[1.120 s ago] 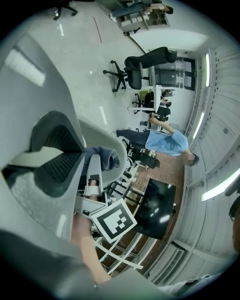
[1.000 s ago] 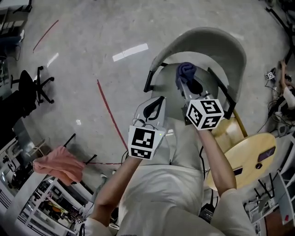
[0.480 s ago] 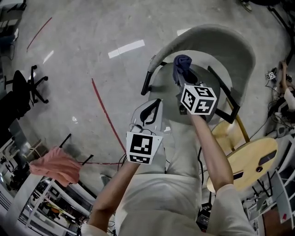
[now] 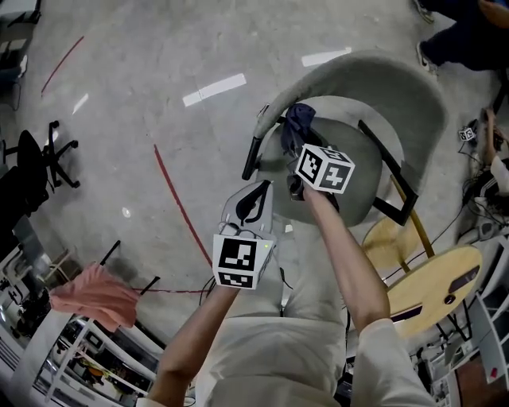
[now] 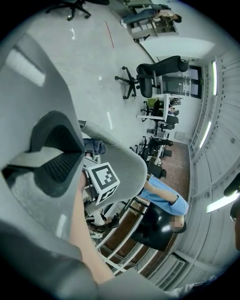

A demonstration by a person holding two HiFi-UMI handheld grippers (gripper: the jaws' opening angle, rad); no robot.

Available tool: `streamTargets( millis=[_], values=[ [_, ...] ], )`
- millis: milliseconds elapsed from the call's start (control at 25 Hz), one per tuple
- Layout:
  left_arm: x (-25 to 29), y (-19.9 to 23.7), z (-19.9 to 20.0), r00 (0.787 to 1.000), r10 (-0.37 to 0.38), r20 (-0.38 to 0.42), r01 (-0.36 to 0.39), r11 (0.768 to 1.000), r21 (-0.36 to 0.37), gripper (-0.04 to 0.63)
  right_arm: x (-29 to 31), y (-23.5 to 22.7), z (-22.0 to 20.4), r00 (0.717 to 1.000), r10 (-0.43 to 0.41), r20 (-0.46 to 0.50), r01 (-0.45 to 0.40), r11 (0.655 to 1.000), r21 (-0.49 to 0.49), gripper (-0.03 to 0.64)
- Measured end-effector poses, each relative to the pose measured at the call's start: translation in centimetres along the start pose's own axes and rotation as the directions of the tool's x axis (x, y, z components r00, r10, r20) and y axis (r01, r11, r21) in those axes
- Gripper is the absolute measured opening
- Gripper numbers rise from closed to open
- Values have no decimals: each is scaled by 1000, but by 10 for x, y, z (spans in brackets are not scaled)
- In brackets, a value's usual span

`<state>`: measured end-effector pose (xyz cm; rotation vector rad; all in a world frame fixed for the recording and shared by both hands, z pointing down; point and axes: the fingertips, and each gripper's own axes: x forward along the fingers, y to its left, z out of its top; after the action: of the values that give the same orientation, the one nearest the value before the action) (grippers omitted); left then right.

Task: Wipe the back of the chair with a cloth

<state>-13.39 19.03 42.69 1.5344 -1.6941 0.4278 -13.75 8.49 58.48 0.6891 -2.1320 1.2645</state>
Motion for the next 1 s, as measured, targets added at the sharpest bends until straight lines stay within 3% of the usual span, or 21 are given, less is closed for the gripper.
streamTargets(
  millis=[160, 360, 520, 720, 1000],
  values=[
    [3, 11, 2, 1000, 16, 6, -16, 1000, -7, 1, 13, -2, -7, 1000, 26, 14, -28, 985, 168, 81],
    [6, 11, 5, 1000, 4, 12, -4, 1000, 0, 1, 26, -4, -4, 996, 79, 52, -92, 940, 328, 81],
    [6, 15, 1, 1000, 2, 4, -2, 1000, -12, 1, 29, 0, -3, 991, 108, 77, -130, 911, 391, 80],
    [8, 9, -1, 1000, -6, 1, 6, 1000, -10, 1, 28, 9, -6, 978, 176, 108, -207, 850, 485, 77],
    [8, 2, 7, 1000, -6, 11, 6, 1000, -6, 1, 17, 24, -2, 962, 249, 111, -271, 825, 496, 77]
  ],
)
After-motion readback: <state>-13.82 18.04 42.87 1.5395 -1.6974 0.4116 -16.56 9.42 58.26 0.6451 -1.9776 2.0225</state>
